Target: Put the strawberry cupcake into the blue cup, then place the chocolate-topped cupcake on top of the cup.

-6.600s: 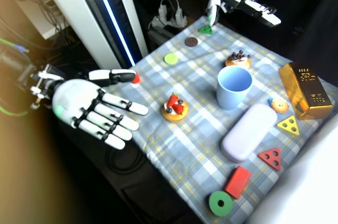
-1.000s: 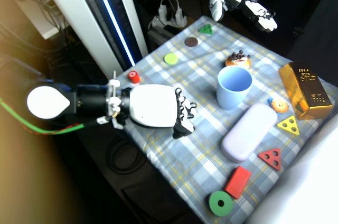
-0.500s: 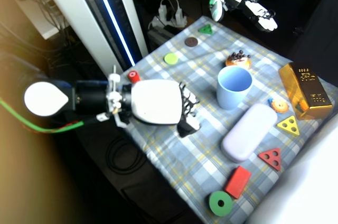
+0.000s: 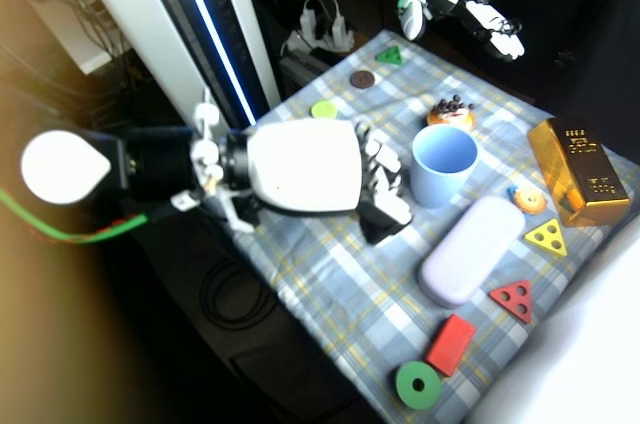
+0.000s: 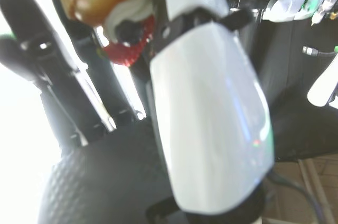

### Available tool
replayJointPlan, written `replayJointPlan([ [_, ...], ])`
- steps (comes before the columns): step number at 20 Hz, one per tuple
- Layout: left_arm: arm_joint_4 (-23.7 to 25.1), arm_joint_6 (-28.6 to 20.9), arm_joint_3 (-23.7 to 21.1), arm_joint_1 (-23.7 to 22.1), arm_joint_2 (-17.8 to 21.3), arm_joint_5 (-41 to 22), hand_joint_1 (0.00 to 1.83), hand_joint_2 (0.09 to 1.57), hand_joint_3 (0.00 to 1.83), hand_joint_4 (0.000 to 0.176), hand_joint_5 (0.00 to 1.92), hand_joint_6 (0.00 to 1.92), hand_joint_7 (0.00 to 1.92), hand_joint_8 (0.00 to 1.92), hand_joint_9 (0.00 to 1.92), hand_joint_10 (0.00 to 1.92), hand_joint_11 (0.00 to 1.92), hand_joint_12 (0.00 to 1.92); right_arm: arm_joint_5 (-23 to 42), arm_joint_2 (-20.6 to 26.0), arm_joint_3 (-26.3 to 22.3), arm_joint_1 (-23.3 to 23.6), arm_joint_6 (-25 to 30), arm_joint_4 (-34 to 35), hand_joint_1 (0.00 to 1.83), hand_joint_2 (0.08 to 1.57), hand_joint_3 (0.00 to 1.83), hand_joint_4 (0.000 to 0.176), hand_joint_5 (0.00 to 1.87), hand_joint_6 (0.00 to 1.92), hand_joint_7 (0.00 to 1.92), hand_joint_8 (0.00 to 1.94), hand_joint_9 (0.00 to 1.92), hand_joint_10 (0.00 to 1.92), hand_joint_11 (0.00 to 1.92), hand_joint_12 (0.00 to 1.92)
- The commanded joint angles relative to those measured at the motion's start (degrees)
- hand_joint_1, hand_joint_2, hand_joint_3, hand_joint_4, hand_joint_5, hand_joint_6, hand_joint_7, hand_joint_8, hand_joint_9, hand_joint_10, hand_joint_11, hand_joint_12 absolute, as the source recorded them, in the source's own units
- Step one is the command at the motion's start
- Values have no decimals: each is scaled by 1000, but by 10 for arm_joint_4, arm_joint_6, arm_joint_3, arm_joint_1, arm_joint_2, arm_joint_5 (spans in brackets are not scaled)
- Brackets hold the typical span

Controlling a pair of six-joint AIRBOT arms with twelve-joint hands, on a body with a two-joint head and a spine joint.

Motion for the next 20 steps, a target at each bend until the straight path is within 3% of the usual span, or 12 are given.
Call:
replayJointPlan([
  [1,24,-3,4,-2,4,-65,0,903,5,73,194,1,215,3,241,2,173,137,34,-4,6,12,2,27,1025,1220,8,0,772,1295,1295,145,1070,1063,847,1758],
  [2,24,-3,5,-2,4,-63,0,905,6,67,202,4,220,5,246,4,180,139,34,-14,13,17,2,27,995,1233,3,0,752,1326,1105,618,963,1402,836,1888],
  [3,24,-3,5,-2,4,-63,0,905,5,72,204,4,223,5,249,5,181,140,34,-22,18,21,2,26,927,1207,0,0,676,518,937,581,818,1230,697,1779],
  [5,24,-3,5,-2,4,-63,0,896,0,80,184,0,210,0,238,0,133,117,34,-32,22,28,2,23,1041,1210,0,0,795,1221,987,583,878,1271,759,1771],
  [7,24,-3,6,-2,4,-62,0,904,4,78,184,1,215,2,245,3,150,122,34,-38,27,34,2,23,1107,1195,1,0,823,1205,882,1418,950,1758,925,1915],
  [9,24,-3,6,-2,5,-63,0,904,3,72,197,5,215,2,245,3,139,116,35,-47,35,42,2,23,1061,1207,1,0,804,1244,745,1608,819,1866,815,1921],
  [11,25,-3,7,-3,3,-62,0,894,0,88,192,2,210,0,246,2,174,130,35,-62,46,48,2,23,1025,1231,3,0,759,1315,950,449,968,774,799,1393],
  [13,25,-3,8,-3,4,-61,0,891,0,95,176,0,199,0,214,0,118,104,36,-74,53,55,2,23,1005,1220,0,5,782,1281,1120,48,1208,204,920,1037],
  [14,25,-3,8,-4,4,-61,0,899,1,87,179,1,202,1,220,4,126,106,38,-80,55,59,2,23,988,1223,0,32,775,1293,1149,13,1262,119,921,1054],
  [15,25,-3,8,-4,4,-61,0,898,1,94,179,1,206,3,227,7,147,115,39,-86,59,61,2,23,1018,1215,0,0,792,1266,1165,8,1268,90,886,1083],
  [19,25,-3,8,-4,4,-57,0,906,1,71,174,0,207,1,237,7,155,118,43,-105,71,73,2,24,1026,1199,0,0,819,1226,1276,18,1369,120,878,1274],
  [20,25,-3,9,-4,4,-56,0,905,1,76,178,2,208,2,243,8,157,119,43,-111,74,74,2,24,1003,1201,0,35,813,1235,1282,11,1378,117,905,1232],
])
